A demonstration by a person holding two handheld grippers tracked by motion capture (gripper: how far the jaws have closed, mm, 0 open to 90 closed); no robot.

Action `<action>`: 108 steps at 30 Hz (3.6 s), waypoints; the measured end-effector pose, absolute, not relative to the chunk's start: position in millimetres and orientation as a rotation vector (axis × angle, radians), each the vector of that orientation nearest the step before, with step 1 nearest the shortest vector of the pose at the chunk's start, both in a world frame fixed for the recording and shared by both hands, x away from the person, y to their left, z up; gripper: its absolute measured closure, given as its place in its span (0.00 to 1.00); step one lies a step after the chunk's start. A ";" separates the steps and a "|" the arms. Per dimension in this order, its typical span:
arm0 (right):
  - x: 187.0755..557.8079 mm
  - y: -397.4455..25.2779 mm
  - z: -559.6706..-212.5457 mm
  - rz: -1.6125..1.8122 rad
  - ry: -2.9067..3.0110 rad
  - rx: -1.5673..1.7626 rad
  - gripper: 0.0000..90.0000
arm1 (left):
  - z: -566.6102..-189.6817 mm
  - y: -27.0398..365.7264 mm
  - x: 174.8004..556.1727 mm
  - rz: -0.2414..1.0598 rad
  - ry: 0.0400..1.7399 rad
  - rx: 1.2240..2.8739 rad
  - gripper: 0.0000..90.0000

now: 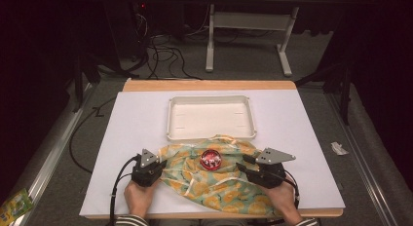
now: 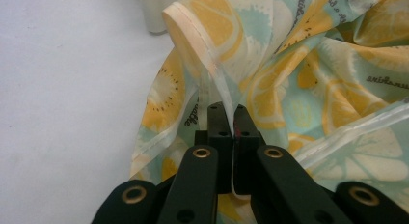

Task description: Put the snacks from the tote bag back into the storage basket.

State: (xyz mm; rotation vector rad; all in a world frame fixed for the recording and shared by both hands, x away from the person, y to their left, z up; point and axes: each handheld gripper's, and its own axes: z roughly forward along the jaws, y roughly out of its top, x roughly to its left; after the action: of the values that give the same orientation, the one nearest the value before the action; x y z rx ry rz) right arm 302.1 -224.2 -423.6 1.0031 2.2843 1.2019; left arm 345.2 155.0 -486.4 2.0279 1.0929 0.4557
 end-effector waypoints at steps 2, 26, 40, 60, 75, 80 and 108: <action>304.8 -220.2 -423.1 1.208 2.287 0.997 0.66 | -486.4 155.2 345.3 0.455 1.093 2.027 1.00; 317.2 -190.1 -417.1 1.261 2.306 0.929 0.54 | -486.6 153.6 343.9 0.468 1.079 2.035 0.99; 324.7 -172.0 -418.1 1.282 2.325 0.907 0.45 | -486.5 153.1 343.4 0.473 1.068 2.042 0.94; 341.3 -147.6 -427.7 1.212 2.434 0.888 0.26 | -486.6 152.9 343.2 0.471 1.059 2.041 0.91; 347.4 -137.0 -436.9 1.121 2.481 0.890 0.24 | -486.6 152.7 343.0 0.471 1.057 2.042 0.90; 349.6 -135.0 -439.5 1.118 2.490 0.896 0.25 | -486.6 152.6 343.0 0.471 1.058 2.043 0.90; 346.5 -134.4 -442.7 1.089 2.467 0.917 0.28 | -486.7 152.4 342.8 0.469 1.055 2.041 0.89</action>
State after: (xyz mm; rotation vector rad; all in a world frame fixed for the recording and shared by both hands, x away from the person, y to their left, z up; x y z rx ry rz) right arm 346.5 -134.4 -442.7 0.9169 2.4670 1.0888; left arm 342.8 152.4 -486.7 2.0409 1.0554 0.4692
